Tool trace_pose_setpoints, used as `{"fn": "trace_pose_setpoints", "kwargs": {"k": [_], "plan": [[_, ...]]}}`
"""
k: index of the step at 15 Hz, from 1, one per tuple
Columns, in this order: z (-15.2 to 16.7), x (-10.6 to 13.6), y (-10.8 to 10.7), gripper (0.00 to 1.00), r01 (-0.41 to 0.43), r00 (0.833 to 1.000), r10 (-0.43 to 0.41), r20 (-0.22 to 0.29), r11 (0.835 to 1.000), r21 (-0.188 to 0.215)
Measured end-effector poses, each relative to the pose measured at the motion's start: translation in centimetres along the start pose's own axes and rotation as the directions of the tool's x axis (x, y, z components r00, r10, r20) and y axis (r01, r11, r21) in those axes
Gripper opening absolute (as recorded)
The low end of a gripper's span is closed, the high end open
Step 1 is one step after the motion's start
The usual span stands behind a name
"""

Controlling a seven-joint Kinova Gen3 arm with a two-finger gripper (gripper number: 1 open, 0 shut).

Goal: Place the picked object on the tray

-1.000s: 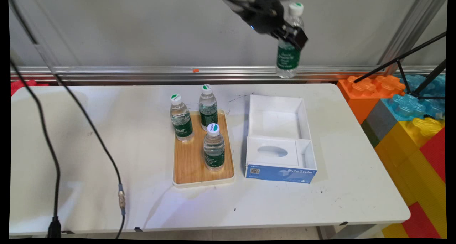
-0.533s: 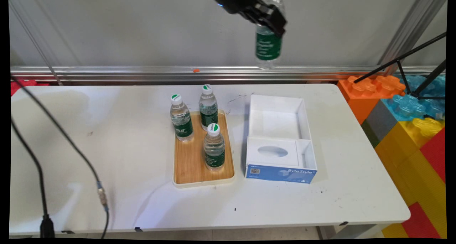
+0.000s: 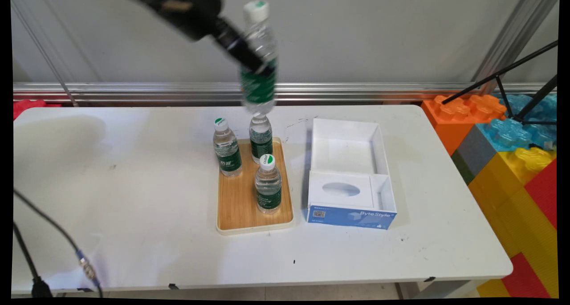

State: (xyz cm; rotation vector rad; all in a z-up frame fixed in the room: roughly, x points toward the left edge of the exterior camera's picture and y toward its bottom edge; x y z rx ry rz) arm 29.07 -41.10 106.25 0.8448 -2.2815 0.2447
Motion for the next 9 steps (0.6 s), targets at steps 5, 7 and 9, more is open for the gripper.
{"fn": "trace_pose_setpoints", "kwargs": {"k": [5,7,9], "plan": [[-1.0,-8.8,-1.9,0.0,-0.024,0.999,0.026,0.029,0.998,-0.055],[-0.6,-11.5,-2.6,0.0,-0.036,0.999,0.038,0.026,0.997,-0.075],[-0.1,-13.3,-3.2,0.0,-0.048,0.999,0.05,0.02,0.995,-0.085]]}}
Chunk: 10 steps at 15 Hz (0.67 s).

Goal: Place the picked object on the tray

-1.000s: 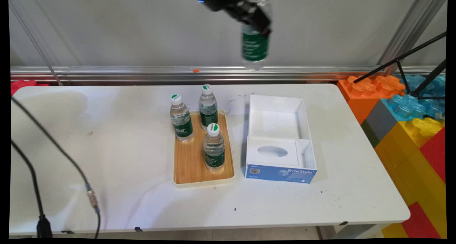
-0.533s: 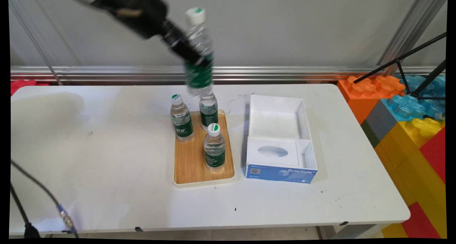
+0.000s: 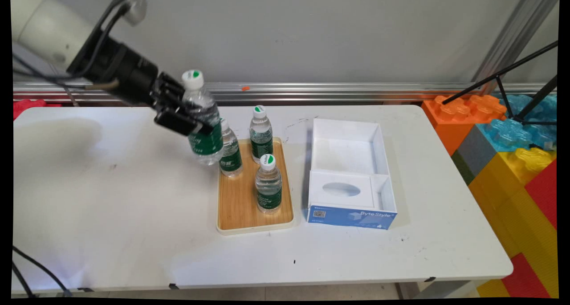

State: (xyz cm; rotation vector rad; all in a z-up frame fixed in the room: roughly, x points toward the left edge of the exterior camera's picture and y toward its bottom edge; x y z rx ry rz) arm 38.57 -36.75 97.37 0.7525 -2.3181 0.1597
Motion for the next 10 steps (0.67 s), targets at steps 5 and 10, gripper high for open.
{"fn": "trace_pose_setpoints", "kwargs": {"k": [5,10], "plan": [[2.3,-4.1,-1.8,0.0,-0.046,0.999,0.045,-0.012,0.998,-0.035],[5.2,-6.5,-3.2,0.0,-0.089,0.996,0.086,-0.036,0.993,-0.079]]}}
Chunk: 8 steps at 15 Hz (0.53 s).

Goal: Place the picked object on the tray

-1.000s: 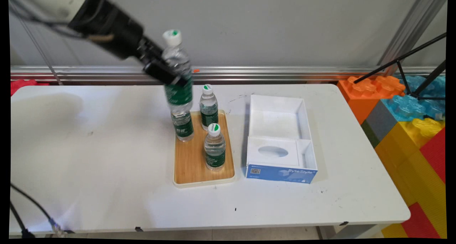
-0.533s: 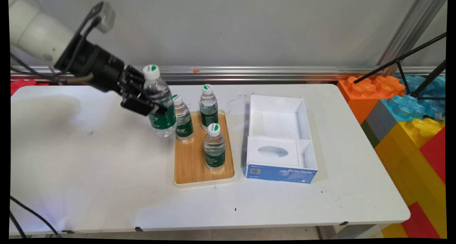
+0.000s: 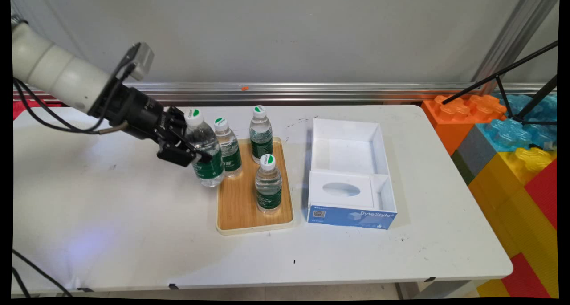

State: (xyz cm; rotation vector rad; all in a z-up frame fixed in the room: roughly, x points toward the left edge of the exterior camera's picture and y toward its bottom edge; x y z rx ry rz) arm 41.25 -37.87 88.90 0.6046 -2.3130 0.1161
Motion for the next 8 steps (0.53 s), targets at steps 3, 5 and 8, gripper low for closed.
{"fn": "trace_pose_setpoints", "kwargs": {"k": [3,5,8], "plan": [[1.4,-0.8,-0.2,0.0,-0.021,1.0,0.021,-0.006,0.999,-0.024],[2.1,-1.2,-0.3,0.0,-0.033,0.999,0.033,-0.008,0.999,-0.035],[3.5,-1.7,-0.3,0.0,-0.05,0.999,0.05,-0.012,0.997,-0.052]]}}
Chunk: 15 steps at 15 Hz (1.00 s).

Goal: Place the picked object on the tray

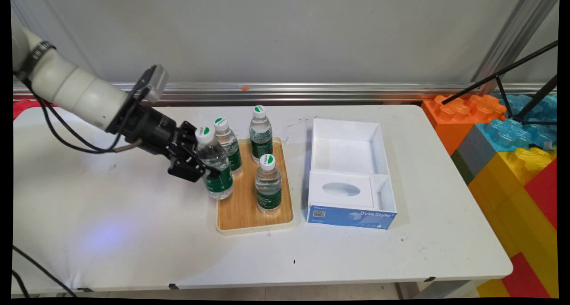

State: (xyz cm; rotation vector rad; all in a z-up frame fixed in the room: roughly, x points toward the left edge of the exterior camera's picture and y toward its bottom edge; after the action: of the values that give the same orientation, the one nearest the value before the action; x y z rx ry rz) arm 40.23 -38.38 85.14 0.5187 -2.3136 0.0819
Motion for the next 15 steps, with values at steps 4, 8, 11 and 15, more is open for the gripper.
{"fn": "trace_pose_setpoints", "kwargs": {"k": [4,8,11,15], "plan": [[2.2,-0.6,-0.1,0.0,-0.026,1.0,0.026,-0.004,0.999,-0.018],[4.1,-1.2,-0.3,0.0,-0.048,0.999,0.048,-0.003,0.998,-0.035],[5.2,-1.6,-0.4,0.0,-0.064,0.998,0.064,-0.003,0.997,-0.045],[6.3,-2.0,-0.5,0.0,-0.083,0.997,0.083,0.002,0.995,-0.055]]}}
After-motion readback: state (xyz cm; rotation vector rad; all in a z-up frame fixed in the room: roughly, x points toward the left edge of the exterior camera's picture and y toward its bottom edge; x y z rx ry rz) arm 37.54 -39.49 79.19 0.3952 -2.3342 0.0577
